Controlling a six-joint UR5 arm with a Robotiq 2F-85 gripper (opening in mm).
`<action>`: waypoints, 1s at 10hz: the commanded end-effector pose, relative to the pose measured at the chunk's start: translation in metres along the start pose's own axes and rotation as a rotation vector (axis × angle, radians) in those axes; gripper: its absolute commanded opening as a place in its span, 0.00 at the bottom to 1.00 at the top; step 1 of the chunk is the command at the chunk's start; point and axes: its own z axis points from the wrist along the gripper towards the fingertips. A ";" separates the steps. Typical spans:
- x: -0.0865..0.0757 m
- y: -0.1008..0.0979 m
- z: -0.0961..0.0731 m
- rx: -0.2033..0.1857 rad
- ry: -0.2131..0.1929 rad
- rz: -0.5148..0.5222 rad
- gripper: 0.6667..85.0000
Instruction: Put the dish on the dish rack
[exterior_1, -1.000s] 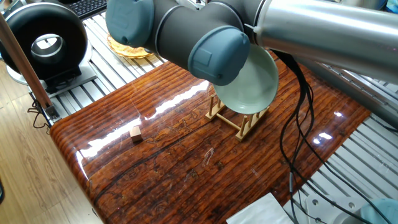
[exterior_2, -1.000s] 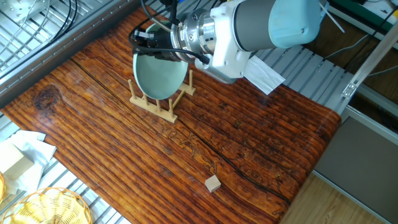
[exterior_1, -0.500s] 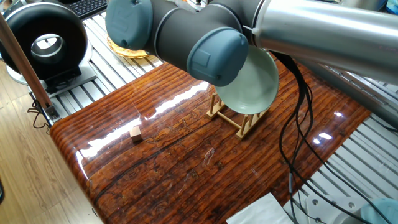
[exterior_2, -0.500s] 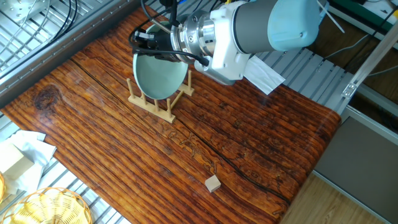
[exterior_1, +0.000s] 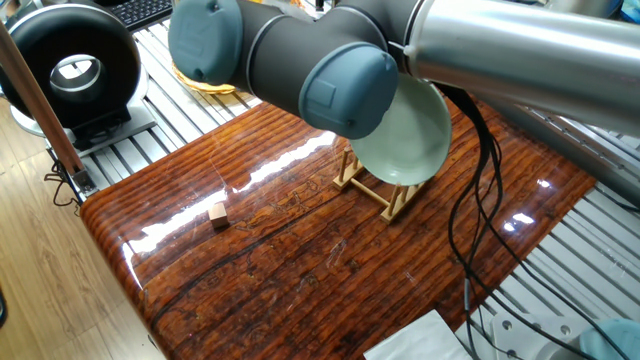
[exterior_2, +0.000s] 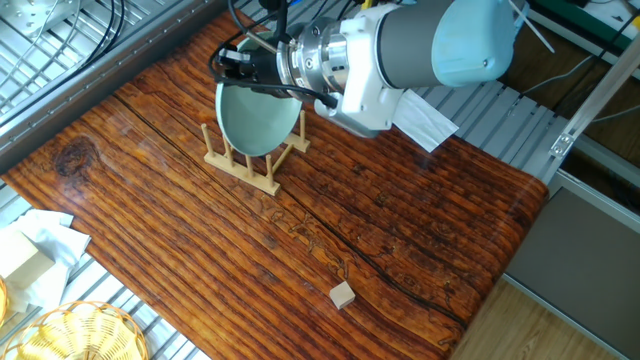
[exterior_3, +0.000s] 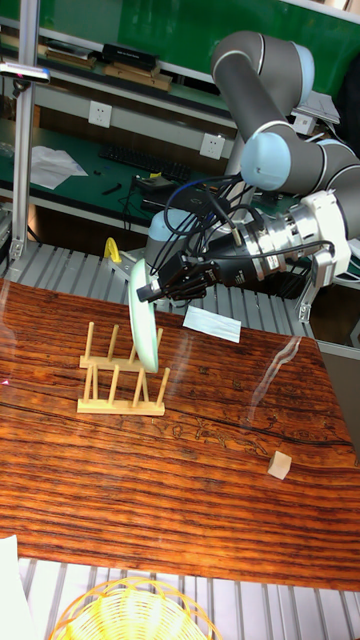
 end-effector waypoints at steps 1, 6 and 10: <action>-0.005 0.008 0.003 -0.021 -0.015 0.002 0.00; -0.011 0.012 0.006 -0.022 -0.031 0.001 0.00; -0.010 0.011 0.006 -0.019 -0.026 -0.015 0.00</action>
